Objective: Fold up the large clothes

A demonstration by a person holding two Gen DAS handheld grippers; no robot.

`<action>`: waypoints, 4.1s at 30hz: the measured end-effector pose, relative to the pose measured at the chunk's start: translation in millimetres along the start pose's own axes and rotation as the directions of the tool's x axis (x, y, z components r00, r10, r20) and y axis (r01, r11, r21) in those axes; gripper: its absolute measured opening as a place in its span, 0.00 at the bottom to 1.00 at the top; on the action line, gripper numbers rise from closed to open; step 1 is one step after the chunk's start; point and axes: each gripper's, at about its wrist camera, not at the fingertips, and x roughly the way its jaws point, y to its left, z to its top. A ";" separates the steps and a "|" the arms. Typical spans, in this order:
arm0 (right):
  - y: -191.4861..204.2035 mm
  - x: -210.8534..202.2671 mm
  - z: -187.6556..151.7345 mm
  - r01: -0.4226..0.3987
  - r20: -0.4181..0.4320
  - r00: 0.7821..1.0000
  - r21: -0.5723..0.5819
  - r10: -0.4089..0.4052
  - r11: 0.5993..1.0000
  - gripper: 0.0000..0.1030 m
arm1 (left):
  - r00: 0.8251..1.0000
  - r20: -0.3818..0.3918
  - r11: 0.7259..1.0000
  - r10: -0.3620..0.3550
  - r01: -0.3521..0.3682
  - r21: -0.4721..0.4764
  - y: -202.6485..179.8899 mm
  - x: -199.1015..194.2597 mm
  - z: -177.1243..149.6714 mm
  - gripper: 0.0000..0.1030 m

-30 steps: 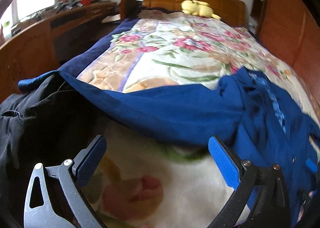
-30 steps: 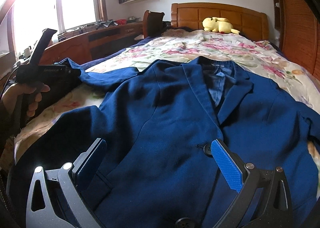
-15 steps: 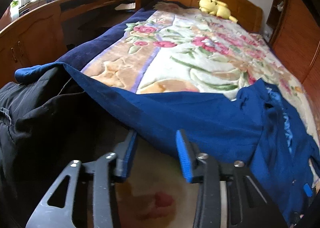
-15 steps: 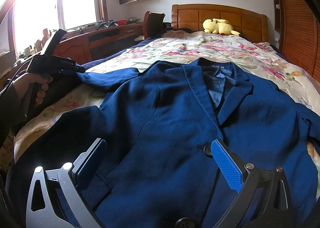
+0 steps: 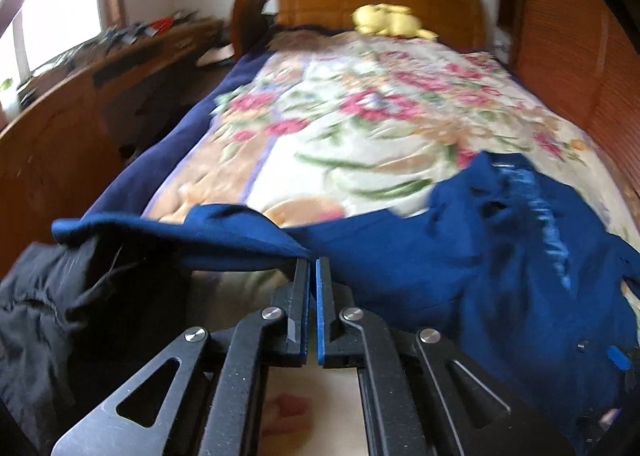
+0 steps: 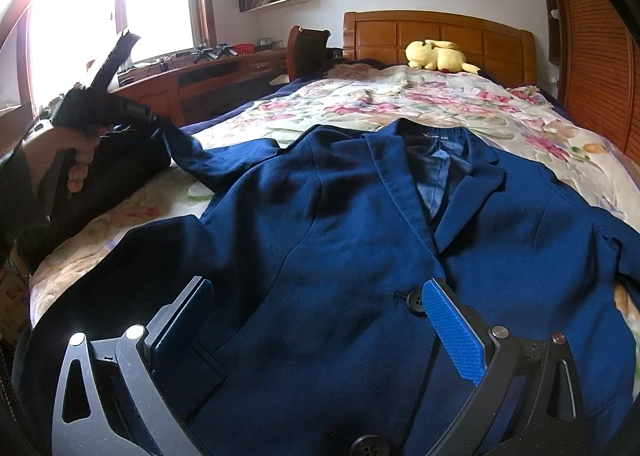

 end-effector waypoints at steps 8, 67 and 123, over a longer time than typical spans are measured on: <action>-0.8 0.3 -0.7 0.000 0.004 1.000 0.006 0.000 1.000 1.00 | 0.985 0.072 0.973 -0.157 0.141 0.183 -89.3 -56.7 14.8 0.02; -10.3 -4.1 -4.2 -0.028 0.018 0.999 0.085 0.027 0.996 1.00 | 0.971 -0.096 0.936 -0.221 0.239 0.260 -119.9 -65.0 -33.0 0.21; 102.3 173.0 162.2 -0.119 -0.128 0.987 -0.201 0.094 0.972 0.10 | 0.986 0.028 0.986 -0.166 0.166 0.026 49.0 -121.2 -198.2 0.31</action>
